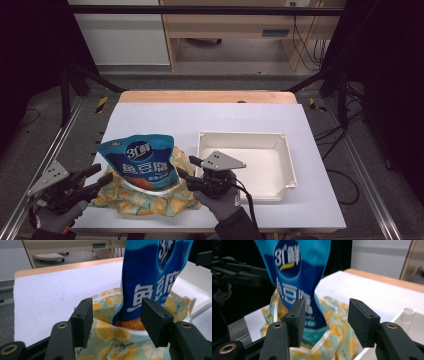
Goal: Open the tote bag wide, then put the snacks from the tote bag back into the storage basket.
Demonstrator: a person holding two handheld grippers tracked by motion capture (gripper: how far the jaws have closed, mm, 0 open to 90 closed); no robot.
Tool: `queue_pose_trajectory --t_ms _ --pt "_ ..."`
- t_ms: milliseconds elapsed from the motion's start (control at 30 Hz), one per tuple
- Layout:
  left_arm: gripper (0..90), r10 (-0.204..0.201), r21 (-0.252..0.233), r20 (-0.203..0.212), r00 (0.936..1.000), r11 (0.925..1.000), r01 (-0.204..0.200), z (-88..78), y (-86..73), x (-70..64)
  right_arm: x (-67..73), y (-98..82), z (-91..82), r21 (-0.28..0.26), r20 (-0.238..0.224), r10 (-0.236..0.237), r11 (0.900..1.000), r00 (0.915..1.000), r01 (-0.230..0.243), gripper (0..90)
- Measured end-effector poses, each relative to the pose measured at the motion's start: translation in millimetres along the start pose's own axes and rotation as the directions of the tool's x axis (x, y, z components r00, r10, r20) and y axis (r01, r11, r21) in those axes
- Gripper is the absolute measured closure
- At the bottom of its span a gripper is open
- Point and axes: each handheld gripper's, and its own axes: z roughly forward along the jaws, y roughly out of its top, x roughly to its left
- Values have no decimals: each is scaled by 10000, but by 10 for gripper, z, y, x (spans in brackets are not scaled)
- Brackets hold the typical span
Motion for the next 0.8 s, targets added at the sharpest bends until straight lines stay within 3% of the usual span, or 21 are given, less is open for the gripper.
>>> queue_pose_trajectory --t_ms 400,800 --pt "405 144 -471 68 9999 9988 -141 46 267 -60 -78 273 -37 -437 -25 -81 9990 10000 80 454" --pt "413 288 -634 30 9996 9976 -285 205 473 -138 -122 397 2 -655 -53 -119 9978 9999 115 460"
